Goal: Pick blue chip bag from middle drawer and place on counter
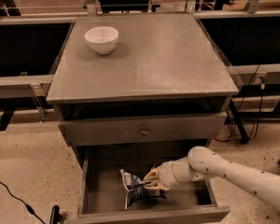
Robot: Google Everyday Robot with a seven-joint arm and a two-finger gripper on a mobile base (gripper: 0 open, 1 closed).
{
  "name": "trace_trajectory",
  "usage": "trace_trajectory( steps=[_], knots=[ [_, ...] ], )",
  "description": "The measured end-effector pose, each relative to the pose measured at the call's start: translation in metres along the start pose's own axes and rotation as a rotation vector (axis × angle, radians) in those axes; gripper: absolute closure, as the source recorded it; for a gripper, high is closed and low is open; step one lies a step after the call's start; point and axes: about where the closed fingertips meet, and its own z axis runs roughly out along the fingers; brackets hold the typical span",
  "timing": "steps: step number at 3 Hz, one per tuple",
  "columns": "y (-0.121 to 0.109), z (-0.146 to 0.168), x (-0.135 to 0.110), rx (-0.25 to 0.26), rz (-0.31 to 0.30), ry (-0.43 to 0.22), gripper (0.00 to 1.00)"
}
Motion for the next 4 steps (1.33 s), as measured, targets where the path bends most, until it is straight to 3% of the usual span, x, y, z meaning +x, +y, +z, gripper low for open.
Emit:
trace_trajectory(
  steps=[1,2,3,4],
  knots=[
    [0.002,-0.032,-0.045,0.037,-0.084,-0.021,1.0],
    [-0.012,-0.08,-0.098,0.045,-0.188,-0.006,1.0],
    [-0.036,-0.114,-0.129,0.004,-0.217,-0.049,1.0],
    [-0.082,-0.164,-0.159,-0.02,-0.207,-0.089,1.0]
  ],
)
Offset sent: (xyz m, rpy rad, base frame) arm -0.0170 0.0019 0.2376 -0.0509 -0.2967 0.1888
